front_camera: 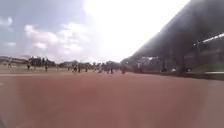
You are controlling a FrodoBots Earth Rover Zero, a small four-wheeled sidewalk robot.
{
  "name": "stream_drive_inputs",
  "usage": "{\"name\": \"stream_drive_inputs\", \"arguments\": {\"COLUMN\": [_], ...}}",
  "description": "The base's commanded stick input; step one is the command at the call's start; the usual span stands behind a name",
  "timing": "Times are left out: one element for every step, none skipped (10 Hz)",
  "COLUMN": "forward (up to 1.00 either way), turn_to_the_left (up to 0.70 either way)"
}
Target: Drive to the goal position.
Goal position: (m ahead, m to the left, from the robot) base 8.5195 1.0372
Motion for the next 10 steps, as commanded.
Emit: {"name": "stream_drive_inputs", "arguments": {"forward": [0.7, 0.7, 0.7, 0.7, 0.7, 0.7, 0.7, 0.7, 0.7, 0.7], "turn_to_the_left": [0.0, 0.0, 0.0, 0.0, 0.0, 0.0, 0.0, 0.0, 0.0, -0.23]}}
